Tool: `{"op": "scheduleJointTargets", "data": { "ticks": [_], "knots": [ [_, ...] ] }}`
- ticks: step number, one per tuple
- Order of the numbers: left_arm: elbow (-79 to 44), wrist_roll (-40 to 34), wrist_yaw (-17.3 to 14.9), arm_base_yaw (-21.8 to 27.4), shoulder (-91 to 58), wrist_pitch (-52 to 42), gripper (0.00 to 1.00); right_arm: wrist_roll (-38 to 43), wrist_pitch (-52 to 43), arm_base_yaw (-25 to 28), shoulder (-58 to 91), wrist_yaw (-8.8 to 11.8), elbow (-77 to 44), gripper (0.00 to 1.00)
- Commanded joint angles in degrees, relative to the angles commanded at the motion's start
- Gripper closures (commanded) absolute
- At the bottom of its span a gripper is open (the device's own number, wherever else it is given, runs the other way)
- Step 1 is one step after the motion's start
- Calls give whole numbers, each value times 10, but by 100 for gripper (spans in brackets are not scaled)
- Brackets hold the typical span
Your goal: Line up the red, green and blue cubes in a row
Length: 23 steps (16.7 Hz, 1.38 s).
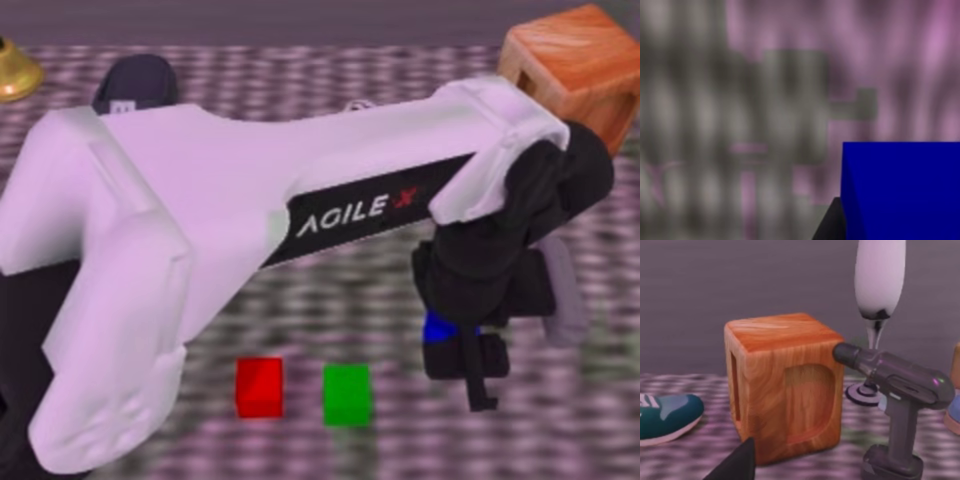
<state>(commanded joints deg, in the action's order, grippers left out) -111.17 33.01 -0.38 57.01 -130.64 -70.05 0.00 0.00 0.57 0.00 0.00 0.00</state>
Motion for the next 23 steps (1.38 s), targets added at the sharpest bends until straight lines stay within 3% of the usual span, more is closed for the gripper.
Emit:
{"op": "scheduleJointTargets", "data": {
  "ticks": [5, 10, 23],
  "knots": [
    [73, 2, 0, 3, -25, 102, 100, 0, 0, 0, 0, 0, 0, 0],
    [82, 2, 0, 3, -29, 112, 100, 0, 0, 0, 0, 0, 0, 0],
    [82, 2, 0, 3, -29, 112, 2, 0, 0, 0, 0, 0, 0, 0]
  ]
}}
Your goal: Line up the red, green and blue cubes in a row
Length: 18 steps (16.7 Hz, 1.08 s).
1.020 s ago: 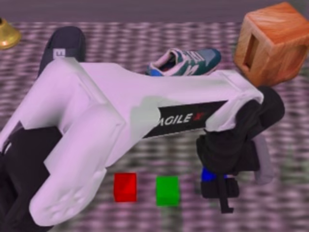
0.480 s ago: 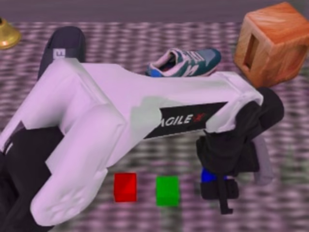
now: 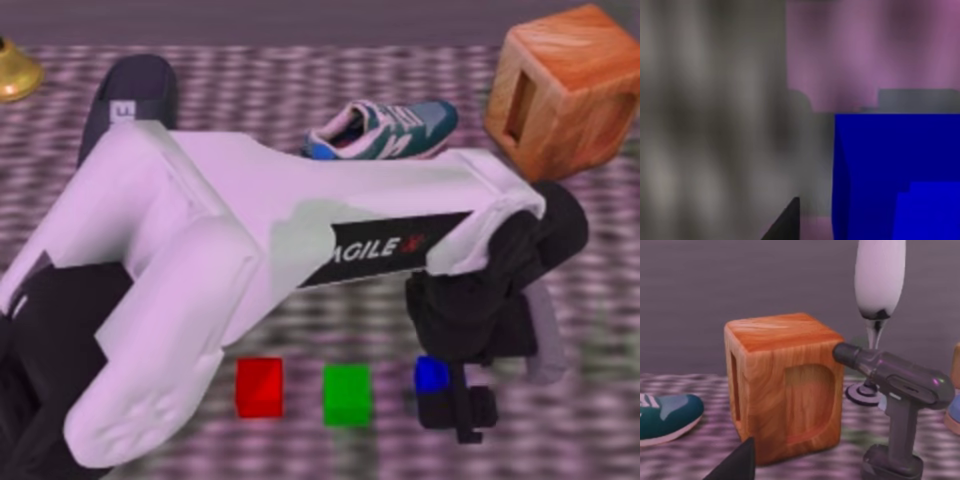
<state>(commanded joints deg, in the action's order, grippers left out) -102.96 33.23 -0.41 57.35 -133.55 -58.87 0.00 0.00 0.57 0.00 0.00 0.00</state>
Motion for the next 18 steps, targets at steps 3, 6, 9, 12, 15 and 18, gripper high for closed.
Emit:
{"op": "scheduleJointTargets", "data": {
  "ticks": [3, 6, 9, 12, 15, 18],
  "knots": [
    [0, 0, 0, 0, 0, 0, 0, 0, 0, 0, 0, 0, 0, 0],
    [0, 0, 0, 0, 0, 0, 0, 0, 0, 0, 0, 0, 0, 0],
    [0, 0, 0, -1, 0, 0, 0, 0, 0, 0, 0, 0, 0, 0],
    [-22, -1, 0, -4, 5, -24, 0, 0, 0, 0, 0, 0, 0, 0],
    [-69, -2, 0, -9, 20, -94, 0, 0, 0, 0, 0, 0, 0, 0],
    [-104, -1, 0, -12, 32, -136, 0, 0, 0, 0, 0, 0, 0, 0]
  ]
}}
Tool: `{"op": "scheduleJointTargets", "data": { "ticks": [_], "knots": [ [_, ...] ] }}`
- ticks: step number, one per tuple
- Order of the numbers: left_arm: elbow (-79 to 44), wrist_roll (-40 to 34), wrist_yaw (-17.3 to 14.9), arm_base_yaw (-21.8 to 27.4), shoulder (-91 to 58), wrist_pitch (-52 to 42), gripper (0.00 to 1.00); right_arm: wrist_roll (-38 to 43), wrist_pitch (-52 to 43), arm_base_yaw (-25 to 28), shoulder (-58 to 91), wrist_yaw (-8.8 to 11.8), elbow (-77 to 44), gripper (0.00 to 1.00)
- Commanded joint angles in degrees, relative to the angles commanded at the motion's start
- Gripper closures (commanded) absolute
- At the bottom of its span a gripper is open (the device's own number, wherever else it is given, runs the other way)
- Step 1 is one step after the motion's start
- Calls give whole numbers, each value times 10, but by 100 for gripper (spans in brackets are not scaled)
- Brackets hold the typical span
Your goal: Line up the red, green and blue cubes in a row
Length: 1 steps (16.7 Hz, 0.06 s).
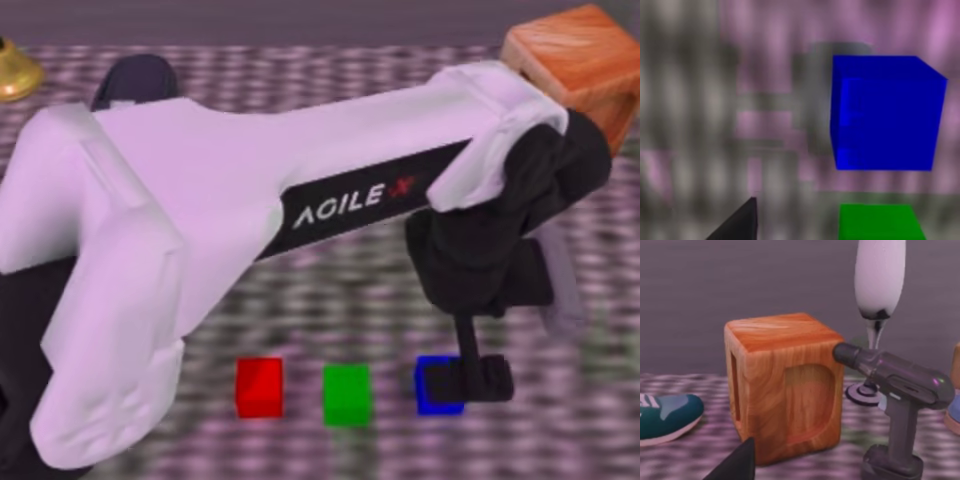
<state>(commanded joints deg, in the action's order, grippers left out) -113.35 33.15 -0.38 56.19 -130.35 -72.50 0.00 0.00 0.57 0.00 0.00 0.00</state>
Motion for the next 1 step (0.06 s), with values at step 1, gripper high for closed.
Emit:
{"op": "scheduleJointTargets", "data": {
  "ticks": [1],
  "knots": [
    [-2, 0, 0, 0, 1, -2, 0, 0, 0, 0, 0, 0, 0, 0]
  ]
}}
